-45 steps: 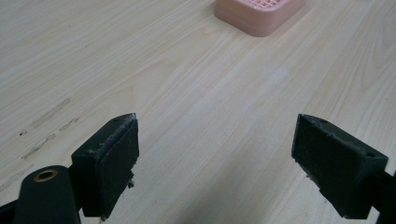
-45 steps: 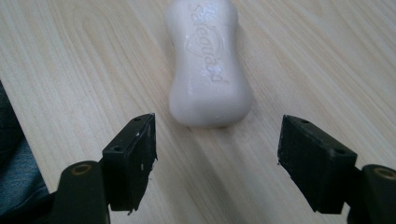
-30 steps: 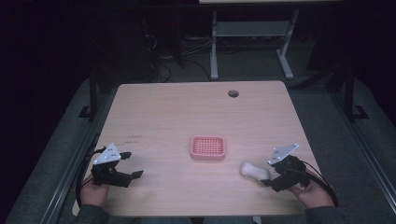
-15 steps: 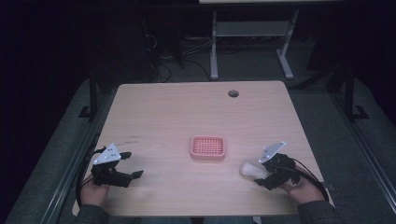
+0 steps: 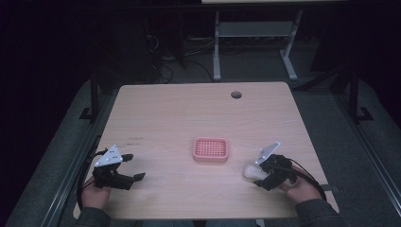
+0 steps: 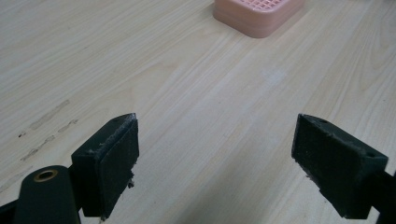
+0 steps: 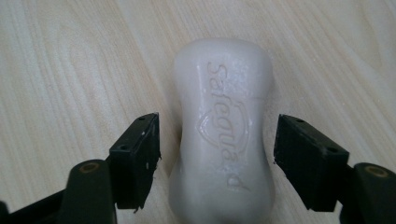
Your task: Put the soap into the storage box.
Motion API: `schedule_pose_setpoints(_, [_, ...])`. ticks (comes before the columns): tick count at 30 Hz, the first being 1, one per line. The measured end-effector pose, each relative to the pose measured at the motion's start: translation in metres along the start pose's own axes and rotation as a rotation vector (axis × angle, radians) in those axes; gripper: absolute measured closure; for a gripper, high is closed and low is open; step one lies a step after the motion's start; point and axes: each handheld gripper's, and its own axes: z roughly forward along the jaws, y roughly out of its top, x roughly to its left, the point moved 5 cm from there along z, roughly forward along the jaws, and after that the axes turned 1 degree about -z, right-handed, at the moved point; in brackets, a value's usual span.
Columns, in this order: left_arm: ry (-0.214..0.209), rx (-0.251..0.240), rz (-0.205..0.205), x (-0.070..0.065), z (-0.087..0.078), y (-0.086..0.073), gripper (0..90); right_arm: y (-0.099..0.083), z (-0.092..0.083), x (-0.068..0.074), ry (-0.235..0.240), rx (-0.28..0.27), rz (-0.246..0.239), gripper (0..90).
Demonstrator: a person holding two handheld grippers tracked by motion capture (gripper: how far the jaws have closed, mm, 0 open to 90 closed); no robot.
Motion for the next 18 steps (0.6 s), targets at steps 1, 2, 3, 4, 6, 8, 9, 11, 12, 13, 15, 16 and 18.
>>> schedule_pose_setpoints(1, [0.000,0.000,0.001,0.0000,0.0000,0.0000,14.8,0.0005,0.0006,-0.0002,0.002,0.001,-0.002,32.7])
schedule_pose_setpoints(2, [0.000,0.000,0.000,0.0000,0.0000,0.0001,14.8,0.0011,0.0010,-0.0004,0.001,0.004,-0.002,32.9])
schedule_pose_setpoints(3, [0.000,-0.001,0.000,0.0000,-0.0001,0.0001,14.8,0.0017,0.0014,-0.0014,-0.002,0.010,-0.007,33.8])
schedule_pose_setpoints(4, [-0.001,-0.001,-0.002,-0.0001,-0.0001,0.0001,14.8,0.0021,0.0018,-0.0018,-0.002,0.010,-0.010,34.8])
schedule_pose_setpoints(6, [-0.001,-0.001,-0.002,-0.0001,-0.0002,0.0001,14.8,0.0030,0.0026,-0.0018,0.001,0.017,-0.009,36.1])
schedule_pose_setpoints(8, [-0.001,-0.001,-0.001,-0.0001,-0.0003,0.0001,14.8,0.0036,0.0038,-0.0023,0.004,0.026,-0.011,37.1])
schedule_pose_setpoints(9, [-0.001,-0.001,-0.001,-0.0001,-0.0003,0.0001,14.8,0.0036,0.0038,-0.0023,0.004,0.026,-0.011,37.1])
schedule_pose_setpoints(11, [-0.001,-0.002,-0.001,-0.0001,-0.0004,0.0001,14.8,0.0044,0.0053,-0.0031,0.004,0.033,-0.019,38.7])
schedule_pose_setpoints(12, [-0.001,-0.002,-0.002,-0.0001,-0.0004,0.0002,14.8,0.0053,0.0069,-0.0034,0.003,0.046,-0.025,40.4])
schedule_pose_setpoints(13, [-0.001,-0.003,-0.003,-0.0001,-0.0003,0.0001,14.8,0.0056,0.0073,-0.0035,0.003,0.048,-0.026,41.0])
schedule_pose_setpoints(15, [-0.001,-0.004,-0.003,0.0000,-0.0003,0.0001,14.8,0.0059,0.0079,-0.0031,0.009,0.055,-0.023,41.9])
schedule_pose_setpoints(16, [-0.002,-0.005,-0.004,-0.0001,-0.0004,0.0002,14.8,0.0064,0.0085,-0.0037,0.007,0.057,-0.029,42.4])
schedule_pose_setpoints(18, [-0.001,-0.005,-0.004,0.0000,-0.0005,0.0002,14.8,0.0078,0.0096,-0.0038,0.021,0.061,-0.033,46.0])
